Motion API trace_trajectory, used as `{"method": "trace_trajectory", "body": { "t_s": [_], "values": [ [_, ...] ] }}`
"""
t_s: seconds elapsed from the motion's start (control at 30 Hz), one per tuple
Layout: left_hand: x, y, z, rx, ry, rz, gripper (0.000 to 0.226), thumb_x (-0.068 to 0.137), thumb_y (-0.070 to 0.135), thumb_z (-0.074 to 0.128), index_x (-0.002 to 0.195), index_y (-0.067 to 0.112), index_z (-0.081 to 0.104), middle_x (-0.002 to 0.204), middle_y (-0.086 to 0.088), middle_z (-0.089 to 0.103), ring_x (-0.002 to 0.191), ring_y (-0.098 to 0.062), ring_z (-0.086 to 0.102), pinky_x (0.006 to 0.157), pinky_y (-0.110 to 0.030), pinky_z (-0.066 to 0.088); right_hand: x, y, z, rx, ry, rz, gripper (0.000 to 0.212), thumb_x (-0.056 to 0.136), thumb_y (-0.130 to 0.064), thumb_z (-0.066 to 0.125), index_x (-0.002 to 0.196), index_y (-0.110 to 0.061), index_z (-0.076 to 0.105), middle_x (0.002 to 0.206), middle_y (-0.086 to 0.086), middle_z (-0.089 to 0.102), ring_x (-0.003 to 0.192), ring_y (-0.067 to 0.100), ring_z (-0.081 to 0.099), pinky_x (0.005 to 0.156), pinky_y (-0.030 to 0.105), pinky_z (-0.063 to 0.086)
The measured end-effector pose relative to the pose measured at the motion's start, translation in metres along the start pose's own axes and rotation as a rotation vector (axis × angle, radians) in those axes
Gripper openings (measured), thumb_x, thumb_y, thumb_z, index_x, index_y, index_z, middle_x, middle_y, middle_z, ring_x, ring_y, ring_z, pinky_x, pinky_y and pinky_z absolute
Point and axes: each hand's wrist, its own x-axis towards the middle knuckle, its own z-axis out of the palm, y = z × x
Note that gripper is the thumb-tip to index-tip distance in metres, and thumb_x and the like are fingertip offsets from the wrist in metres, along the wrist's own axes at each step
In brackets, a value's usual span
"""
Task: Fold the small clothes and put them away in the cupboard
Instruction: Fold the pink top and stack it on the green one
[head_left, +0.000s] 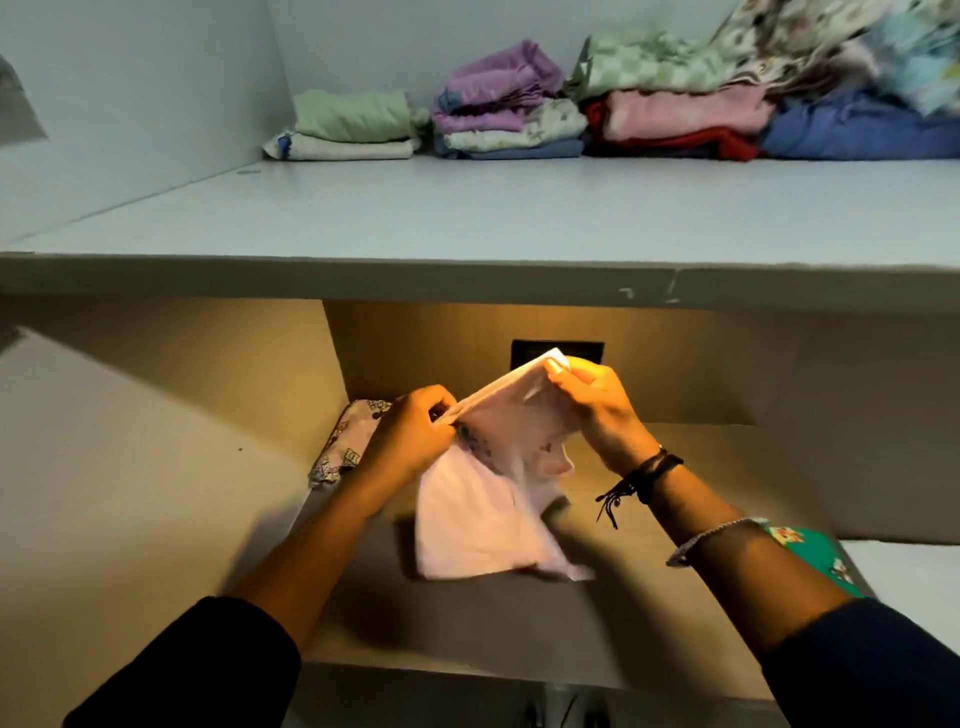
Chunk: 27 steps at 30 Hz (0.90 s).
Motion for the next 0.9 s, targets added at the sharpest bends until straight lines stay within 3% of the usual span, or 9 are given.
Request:
{"method": "trace_trajectory", "body": {
  "t_s": [0.07, 0.13, 0.3, 0.4, 0.47, 0.53, 0.63, 0.8, 0.9],
  "values": [
    [0.003, 0.003, -0.002, -0.046, 0.021, 0.001, 0.023, 0.074, -0.004, 0.056, 0.071, 0.018, 0.063, 0.068, -0.006, 0.065, 0.068, -0.029, 0.061, 0.064, -0.039, 0.049, -0.001, 0.002, -0.01, -0.013, 0.131, 0.0, 0.033, 0.1, -0.018, 0.05, 0.069, -0.019, 0.06, 0.064, -0.015, 0.057, 0.058, -0.002, 0.048, 0.055, 0.016, 0.041],
    [0.005, 0.012, -0.002, -0.08, 0.026, 0.006, 0.035, 0.076, -0.006, 0.057, 0.065, 0.027, 0.061, 0.065, 0.0, 0.062, 0.065, -0.022, 0.057, 0.062, -0.034, 0.046, -0.005, 0.003, -0.027, -0.06, 0.253, -0.028, 0.028, 0.099, -0.022, 0.051, 0.075, -0.026, 0.065, 0.069, -0.016, 0.062, 0.061, -0.005, 0.054, 0.057, 0.015, 0.046],
    [0.001, 0.022, -0.011, 0.111, -0.044, 0.072, 0.015, 0.089, 0.016, 0.06, 0.079, 0.027, 0.064, 0.072, 0.004, 0.065, 0.067, -0.015, 0.06, 0.056, -0.023, 0.044, -0.01, -0.001, -0.065, -0.036, 0.404, -0.052, 0.023, 0.096, -0.033, 0.049, 0.084, -0.033, 0.068, 0.066, -0.017, 0.064, 0.058, -0.001, 0.057, 0.051, 0.02, 0.047],
    [-0.003, 0.024, -0.027, 0.098, -0.043, 0.064, 0.017, 0.089, 0.011, 0.06, 0.083, 0.024, 0.069, 0.077, 0.004, 0.069, 0.072, -0.014, 0.063, 0.063, -0.026, 0.051, -0.011, -0.001, -0.082, -0.033, 0.489, -0.005, 0.023, 0.095, -0.035, 0.051, 0.081, -0.034, 0.069, 0.069, -0.013, 0.062, 0.064, 0.007, 0.055, 0.056, 0.029, 0.047],
    [-0.008, 0.025, -0.039, -0.006, -0.004, 0.047, 0.023, 0.089, 0.006, 0.059, 0.082, 0.024, 0.071, 0.079, 0.005, 0.07, 0.074, -0.011, 0.062, 0.066, -0.024, 0.05, -0.017, -0.001, -0.095, -0.067, 0.451, 0.028, 0.021, 0.095, -0.037, 0.052, 0.084, -0.03, 0.069, 0.071, -0.007, 0.063, 0.065, 0.011, 0.055, 0.057, 0.03, 0.047],
    [-0.014, 0.028, -0.052, -0.047, 0.004, 0.044, 0.024, 0.091, 0.008, 0.059, 0.085, 0.027, 0.072, 0.082, 0.009, 0.071, 0.078, -0.006, 0.063, 0.066, -0.022, 0.05, -0.026, -0.003, -0.106, -0.055, 0.328, 0.032, 0.019, 0.092, -0.035, 0.054, 0.087, -0.028, 0.071, 0.07, -0.01, 0.067, 0.062, 0.006, 0.061, 0.055, 0.023, 0.049],
    [-0.023, 0.03, -0.075, -0.047, -0.124, 0.053, 0.021, 0.091, 0.013, 0.063, 0.087, 0.031, 0.073, 0.083, 0.011, 0.073, 0.08, -0.006, 0.067, 0.067, -0.02, 0.052, -0.041, -0.006, -0.122, 0.036, 0.137, 0.006, 0.02, 0.093, -0.016, 0.055, 0.087, -0.02, 0.074, 0.072, -0.008, 0.071, 0.061, 0.004, 0.062, 0.053, 0.017, 0.049],
    [-0.025, 0.037, -0.11, -0.136, -0.403, -0.016, 0.008, 0.08, 0.034, 0.074, 0.085, 0.029, 0.077, 0.082, 0.003, 0.075, 0.075, -0.011, 0.073, 0.06, -0.021, 0.058, -0.045, -0.001, -0.144, 0.135, -0.087, 0.137, 0.02, 0.095, -0.008, 0.051, 0.097, -0.005, 0.071, 0.087, 0.017, 0.064, 0.073, 0.024, 0.057, 0.064, 0.03, 0.046],
    [-0.007, 0.037, -0.106, -0.103, -0.424, -0.06, 0.012, 0.078, 0.036, 0.075, 0.082, 0.025, 0.078, 0.078, 0.001, 0.074, 0.073, -0.013, 0.072, 0.059, -0.019, 0.055, -0.029, 0.012, -0.145, 0.19, -0.12, 0.289, 0.023, 0.091, -0.01, 0.056, 0.106, 0.005, 0.066, 0.1, 0.023, 0.066, 0.086, 0.029, 0.062, 0.075, 0.037, 0.051]
  ]
}}
